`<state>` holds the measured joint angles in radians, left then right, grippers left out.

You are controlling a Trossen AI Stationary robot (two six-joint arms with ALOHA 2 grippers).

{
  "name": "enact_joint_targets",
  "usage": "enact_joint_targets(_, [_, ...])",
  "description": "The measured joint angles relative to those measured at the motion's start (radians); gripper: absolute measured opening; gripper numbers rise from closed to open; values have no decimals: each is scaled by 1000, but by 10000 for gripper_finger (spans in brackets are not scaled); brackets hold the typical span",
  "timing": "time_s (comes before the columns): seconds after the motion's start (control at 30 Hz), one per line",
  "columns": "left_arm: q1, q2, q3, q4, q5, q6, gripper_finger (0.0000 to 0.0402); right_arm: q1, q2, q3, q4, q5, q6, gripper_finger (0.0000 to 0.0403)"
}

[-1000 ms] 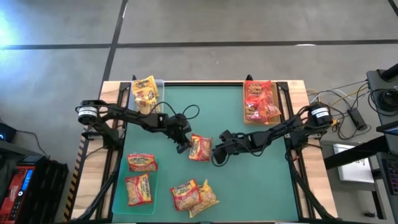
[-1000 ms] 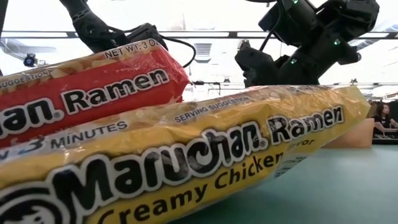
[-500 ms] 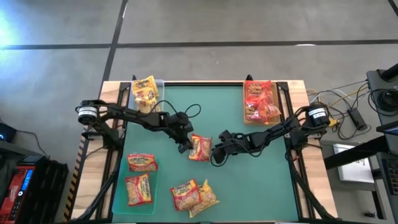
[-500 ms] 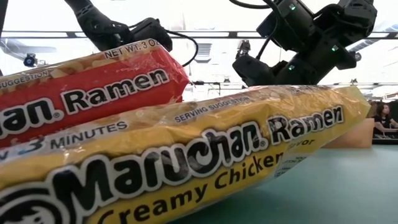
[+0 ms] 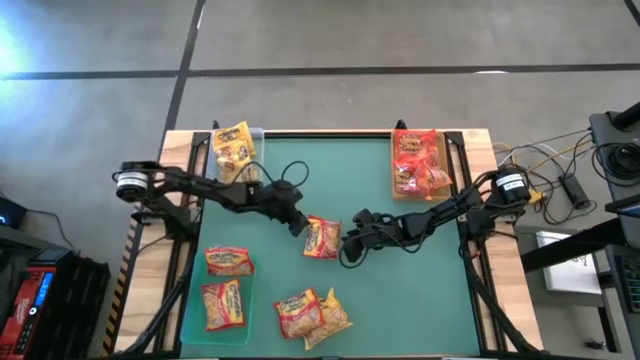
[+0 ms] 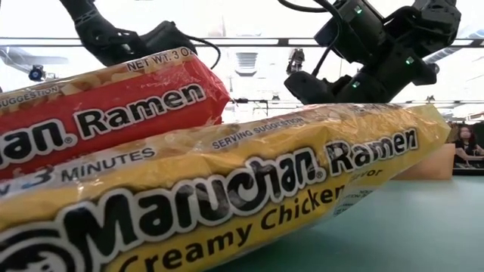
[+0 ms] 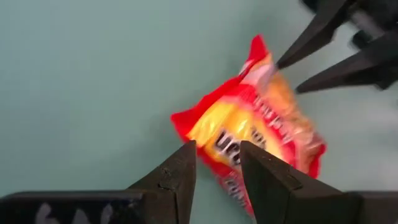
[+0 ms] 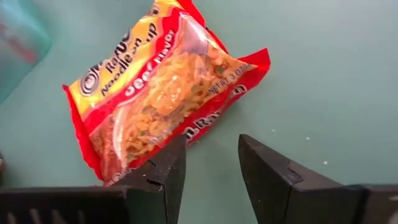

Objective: Sort Maruchan noodles
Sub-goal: Put the red noodle pack into the green bin

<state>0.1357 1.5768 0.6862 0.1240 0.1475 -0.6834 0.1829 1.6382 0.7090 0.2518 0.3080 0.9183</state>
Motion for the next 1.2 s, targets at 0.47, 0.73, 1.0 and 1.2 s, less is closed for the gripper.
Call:
enact_joint_targets(0.47, [4, -13, -60, 100, 84, -81, 80, 0, 0, -7, 14, 7, -38, 123])
enact_joint_targets(0.73, [-11, -12, -60, 100, 133, -78, 135, 5, 0, -6, 79, 2, 69, 132])
enact_joint_targets(1.0, [-17, -11, -60, 100, 116, -78, 191, 5, 0, -6, 75, -1, 119, 148])
enact_joint_targets(1.2, [-18, -10, -60, 100, 93, -71, 199, -19, 0, -6, 78, 10, 99, 151])
